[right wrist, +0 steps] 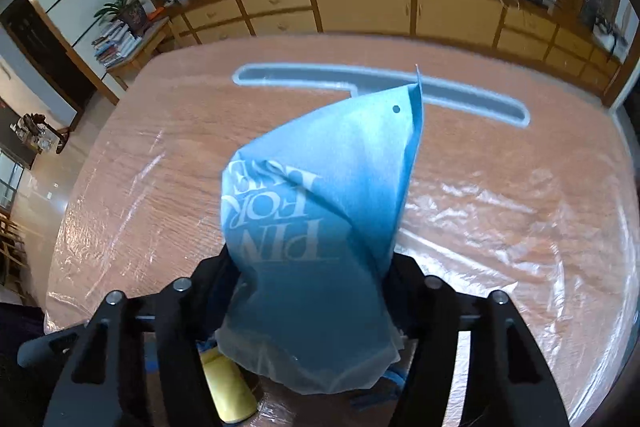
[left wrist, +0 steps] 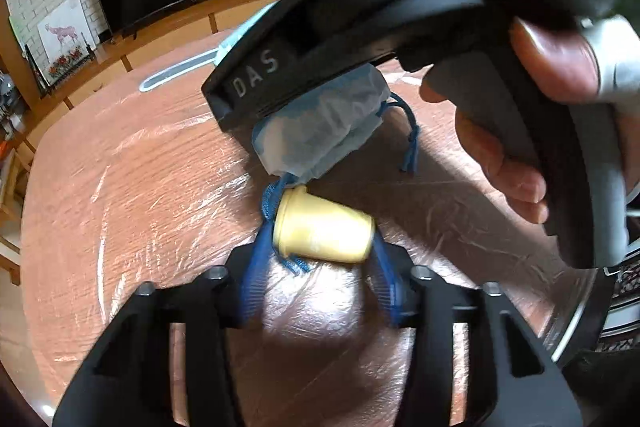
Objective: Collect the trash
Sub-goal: 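Grasp the yellow cup with the left tool while the right tool grasps the blue bag, then lift and carry the yellow cup and blue bag over the black bin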
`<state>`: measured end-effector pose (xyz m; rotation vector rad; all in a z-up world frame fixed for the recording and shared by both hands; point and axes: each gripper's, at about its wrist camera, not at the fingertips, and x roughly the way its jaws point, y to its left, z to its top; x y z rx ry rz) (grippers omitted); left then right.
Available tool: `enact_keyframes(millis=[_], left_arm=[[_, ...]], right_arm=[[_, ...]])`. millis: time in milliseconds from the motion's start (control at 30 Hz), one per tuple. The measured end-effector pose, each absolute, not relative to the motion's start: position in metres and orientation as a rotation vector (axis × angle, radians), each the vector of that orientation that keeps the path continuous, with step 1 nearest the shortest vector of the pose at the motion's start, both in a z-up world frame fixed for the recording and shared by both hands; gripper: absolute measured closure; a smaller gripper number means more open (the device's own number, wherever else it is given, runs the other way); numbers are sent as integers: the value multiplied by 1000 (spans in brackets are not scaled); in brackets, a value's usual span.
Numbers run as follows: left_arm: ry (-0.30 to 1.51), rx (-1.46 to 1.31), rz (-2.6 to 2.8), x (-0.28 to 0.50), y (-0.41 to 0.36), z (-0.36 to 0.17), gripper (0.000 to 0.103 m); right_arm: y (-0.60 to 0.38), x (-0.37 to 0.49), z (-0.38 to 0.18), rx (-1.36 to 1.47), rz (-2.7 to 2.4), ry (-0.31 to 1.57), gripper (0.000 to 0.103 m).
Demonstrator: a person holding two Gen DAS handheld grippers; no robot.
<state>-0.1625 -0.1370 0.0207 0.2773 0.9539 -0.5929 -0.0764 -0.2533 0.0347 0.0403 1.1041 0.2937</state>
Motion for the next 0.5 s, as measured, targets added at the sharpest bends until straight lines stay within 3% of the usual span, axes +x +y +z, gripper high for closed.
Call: enact_keyframes(millis=[500], left_arm=[[962, 199, -585, -169, -124, 25, 58]], right_arm=[[-308, -99, 61, 176, 222, 1004, 42]])
